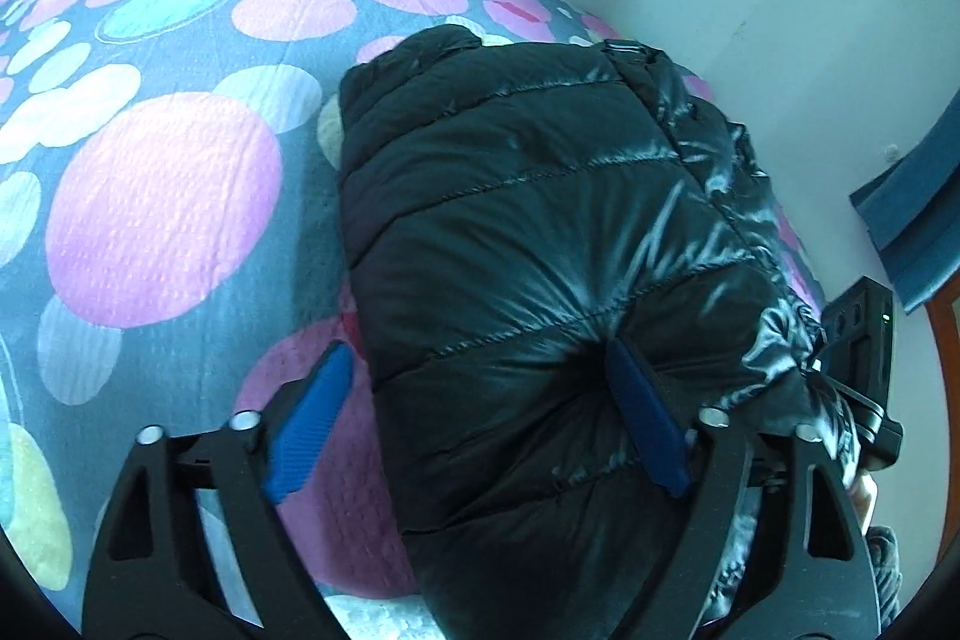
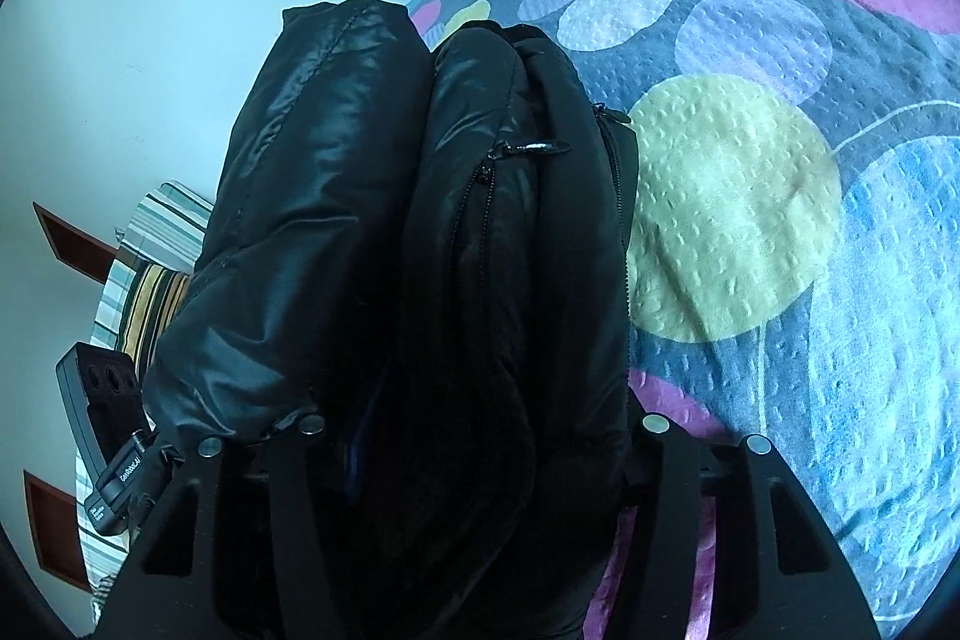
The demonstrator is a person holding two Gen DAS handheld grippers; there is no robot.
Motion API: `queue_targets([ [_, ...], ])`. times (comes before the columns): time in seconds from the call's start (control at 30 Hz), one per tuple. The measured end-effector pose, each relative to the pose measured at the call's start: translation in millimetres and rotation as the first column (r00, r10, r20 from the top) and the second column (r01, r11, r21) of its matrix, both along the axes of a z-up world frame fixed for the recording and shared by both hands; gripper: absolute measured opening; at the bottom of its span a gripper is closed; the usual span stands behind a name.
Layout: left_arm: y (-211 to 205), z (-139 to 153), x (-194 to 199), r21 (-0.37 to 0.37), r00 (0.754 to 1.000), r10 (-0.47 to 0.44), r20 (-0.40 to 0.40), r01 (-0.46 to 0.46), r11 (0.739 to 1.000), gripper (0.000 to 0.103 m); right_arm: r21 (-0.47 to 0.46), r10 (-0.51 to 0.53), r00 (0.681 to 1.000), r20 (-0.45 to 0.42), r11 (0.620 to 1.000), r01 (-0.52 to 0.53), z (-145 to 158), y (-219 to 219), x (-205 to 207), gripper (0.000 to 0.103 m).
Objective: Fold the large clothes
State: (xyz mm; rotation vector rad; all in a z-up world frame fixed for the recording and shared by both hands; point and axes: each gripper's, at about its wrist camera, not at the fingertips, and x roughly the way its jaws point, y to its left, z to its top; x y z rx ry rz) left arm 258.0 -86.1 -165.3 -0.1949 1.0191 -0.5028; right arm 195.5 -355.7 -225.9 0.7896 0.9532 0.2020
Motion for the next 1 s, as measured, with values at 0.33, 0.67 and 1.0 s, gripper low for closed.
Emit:
queue_targets([
  [0.33, 0.5, -8.7, 7.1, -0.103, 0.996, -0.032, -0.081, 0.024, 0.994, 0.081, 0.02, -0.002, 1.0, 0.011, 1.0, 0.002, 1.5, -0.7, -4.7, 0.052],
  [0.67, 11.7, 3.6, 1.7, -0.108, 0.998, -0.029, -0.056, 0.023, 0.994, 0.078, 0.042, 0.025, 0.997, 0.078, 0.999, -0.029, 14.8, 17.0, -3.7, 0.041],
  [1.0, 64.4, 12.2, 11.1, -0.084, 0.999, 0.042, -0.033, -0.044, 0.995, 0.078, 0.06, 0.112, 0.987, 0.113, 0.991, -0.12, 24.1, 68.4, 33.3, 0.039],
])
